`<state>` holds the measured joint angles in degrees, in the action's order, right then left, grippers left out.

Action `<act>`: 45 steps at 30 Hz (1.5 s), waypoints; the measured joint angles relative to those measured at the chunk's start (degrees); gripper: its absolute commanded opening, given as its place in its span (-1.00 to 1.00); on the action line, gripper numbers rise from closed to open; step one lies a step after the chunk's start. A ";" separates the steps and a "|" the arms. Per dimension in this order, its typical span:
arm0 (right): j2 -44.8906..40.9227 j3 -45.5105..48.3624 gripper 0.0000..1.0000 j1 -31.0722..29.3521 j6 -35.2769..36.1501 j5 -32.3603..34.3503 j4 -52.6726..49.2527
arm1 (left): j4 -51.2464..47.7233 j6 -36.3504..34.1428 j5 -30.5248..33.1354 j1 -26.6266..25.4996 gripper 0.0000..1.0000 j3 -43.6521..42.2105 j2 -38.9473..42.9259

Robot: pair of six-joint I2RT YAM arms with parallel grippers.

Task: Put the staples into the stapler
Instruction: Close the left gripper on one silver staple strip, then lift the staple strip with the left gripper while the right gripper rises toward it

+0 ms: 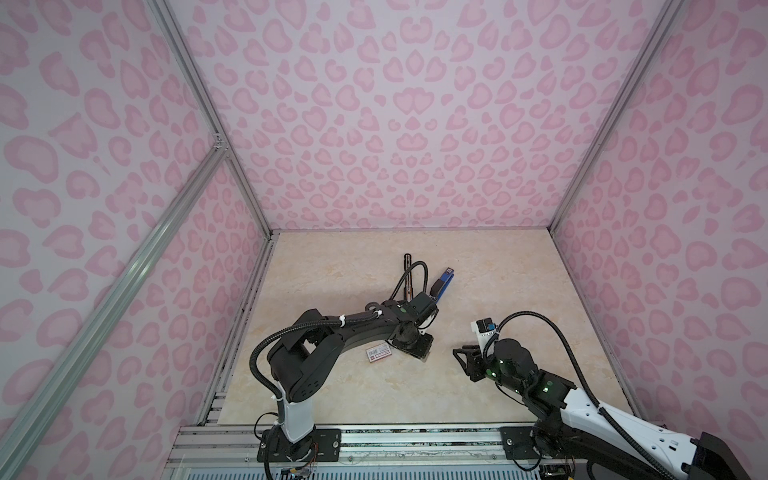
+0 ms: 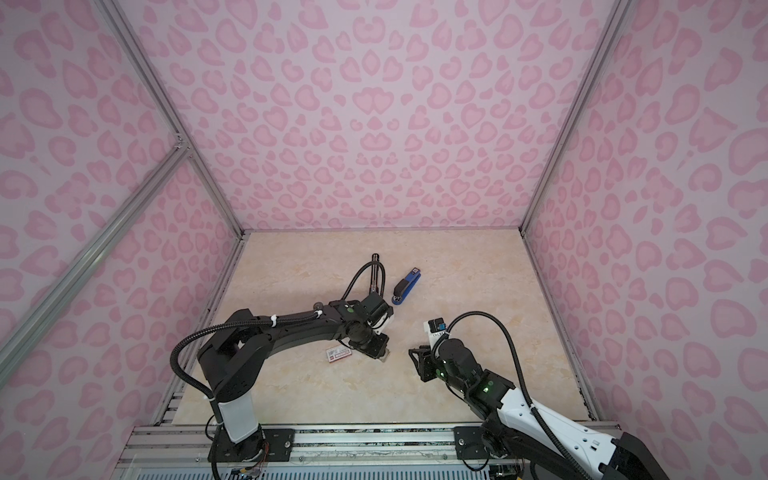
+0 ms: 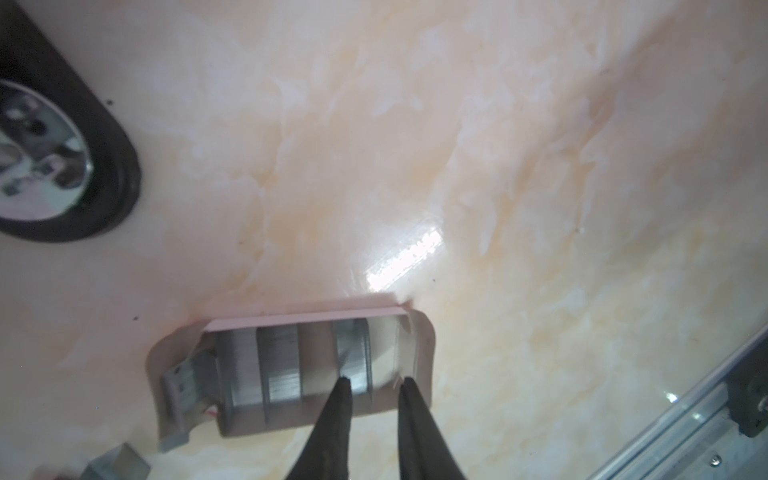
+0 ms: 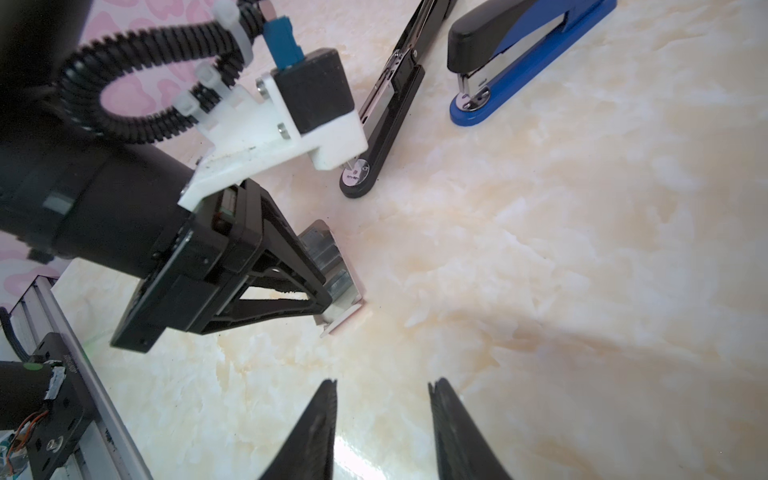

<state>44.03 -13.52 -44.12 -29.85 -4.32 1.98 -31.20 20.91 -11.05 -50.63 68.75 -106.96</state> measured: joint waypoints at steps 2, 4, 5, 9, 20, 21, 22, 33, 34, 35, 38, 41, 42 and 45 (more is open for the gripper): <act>-0.44 0.11 -0.20 0.02 -0.13 0.22 0.04 | -0.31 -0.09 0.00 -0.11 -0.52 0.15 -0.46; -1.07 0.31 -0.20 0.04 -0.59 0.24 -0.07 | -0.44 -0.13 0.00 -0.26 -0.52 0.55 -0.90; -1.44 0.46 -0.20 0.04 -0.59 0.24 -0.09 | -0.42 -0.17 -0.02 -0.28 -0.54 0.68 -1.09; -3.28 1.25 -0.20 0.44 -1.07 0.44 -0.31 | -0.46 -0.20 0.07 -0.37 -0.70 0.81 -1.75; -8.63 2.80 -0.19 2.14 -2.08 0.44 -1.90 | -0.98 -1.01 0.55 -0.48 -0.94 1.57 -2.62; -8.66 2.80 -0.19 2.12 -2.10 0.44 -1.95 | -1.01 -1.01 0.57 -0.50 -0.94 1.57 -2.51; -8.61 2.75 -0.19 2.12 -2.10 0.44 -2.12 | -1.16 -1.03 0.66 -0.50 -0.93 1.57 -2.23; -1.53 -3.69 -0.18 2.14 -1.99 -0.28 -2.23 | -1.79 -1.73 -0.20 0.76 -0.94 1.75 6.67; -0.68 -4.68 -0.18 2.14 -1.99 -0.39 -2.23 | -1.64 -1.95 -0.66 1.40 -0.94 1.68 7.82; 0.15 -5.73 -0.17 2.16 -1.97 -0.55 -2.19 | -1.20 -2.01 -1.20 2.21 -0.94 1.42 9.25; 3.13 -9.11 -0.15 2.97 -2.01 -2.05 -1.79 | 0.63 -2.12 -4.15 5.27 -0.94 -0.17 13.60; 6.49 -12.04 -0.06 4.92 -2.45 -4.33 0.17 | 4.31 -1.70 -7.91 8.81 -0.94 -2.43 17.68; 7.50 -12.74 -0.05 5.73 -2.75 -5.29 1.14 | 5.64 -1.27 -8.83 9.75 -0.94 -3.02 18.62; 10.34 -14.69 -0.04 8.50 -4.24 -8.85 4.24 | 10.21 0.02 -12.48 11.69 -0.94 -4.28 20.63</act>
<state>54.37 -28.21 -35.62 -34.09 -13.17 6.22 -20.99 20.93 -23.53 -38.94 64.47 -86.32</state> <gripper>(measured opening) 0.480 0.053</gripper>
